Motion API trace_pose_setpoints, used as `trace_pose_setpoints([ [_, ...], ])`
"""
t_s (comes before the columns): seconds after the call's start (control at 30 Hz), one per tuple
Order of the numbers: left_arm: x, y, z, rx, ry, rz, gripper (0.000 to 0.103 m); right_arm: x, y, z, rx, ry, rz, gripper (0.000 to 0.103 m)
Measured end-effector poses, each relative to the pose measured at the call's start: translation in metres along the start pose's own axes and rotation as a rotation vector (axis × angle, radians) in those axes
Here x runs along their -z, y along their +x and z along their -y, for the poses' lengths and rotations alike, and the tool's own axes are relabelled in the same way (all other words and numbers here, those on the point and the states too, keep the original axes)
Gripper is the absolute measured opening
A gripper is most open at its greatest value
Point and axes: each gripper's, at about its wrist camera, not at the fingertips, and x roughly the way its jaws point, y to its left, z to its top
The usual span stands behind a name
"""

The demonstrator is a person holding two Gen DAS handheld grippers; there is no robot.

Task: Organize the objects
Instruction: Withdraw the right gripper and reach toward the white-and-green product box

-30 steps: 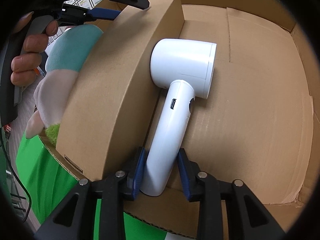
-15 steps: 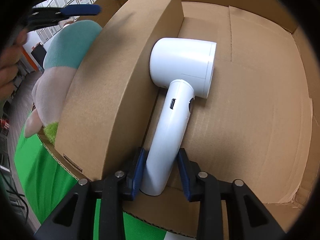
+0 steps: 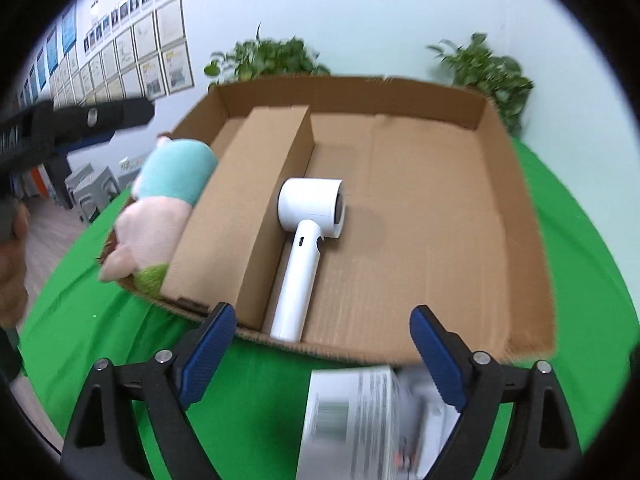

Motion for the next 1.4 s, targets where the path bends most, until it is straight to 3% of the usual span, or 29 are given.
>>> trace_pose_setpoints([
  [0.1, 0.023, -0.027, 0.014, -0.039, 0.014, 0.028, 0.096, -0.01, 0.034, 0.008, 0.03, 0.002, 0.025, 0.092],
  [0.17, 0.034, -0.04, 0.022, -0.053, 0.004, 0.041, 0.097, 0.006, 0.017, 0.01, 0.034, -0.003, 0.029, 0.092],
  [0.23, 0.046, -0.054, 0.029, -0.064, -0.015, 0.05, 0.097, 0.0, -0.015, -0.002, 0.036, -0.009, 0.039, 0.093],
  [0.37, 0.063, -0.07, 0.04, -0.089, -0.039, 0.051, 0.097, 0.017, -0.026, -0.005, 0.05, -0.018, 0.067, 0.093],
  [0.57, 0.08, -0.077, 0.042, -0.116, -0.09, 0.039, 0.097, 0.01, -0.005, 0.012, 0.062, -0.038, 0.05, 0.093],
  [0.63, 0.088, -0.078, 0.045, -0.113, -0.093, 0.02, 0.097, -0.011, 0.017, 0.022, 0.068, -0.041, 0.059, 0.093],
  [0.9, 0.088, -0.061, 0.052, -0.088, -0.075, -0.019, 0.097, -0.021, 0.022, 0.029, 0.075, -0.019, 0.097, 0.093],
  [1.17, 0.094, -0.052, 0.053, 0.008, -0.094, -0.07, 0.097, 0.023, -0.006, 0.034, -0.008, -0.013, 0.082, 0.093],
  [1.4, 0.125, -0.031, 0.049, 0.065, -0.121, -0.187, 0.097, 0.079, 0.008, 0.031, -0.022, -0.059, -0.058, 0.093],
])
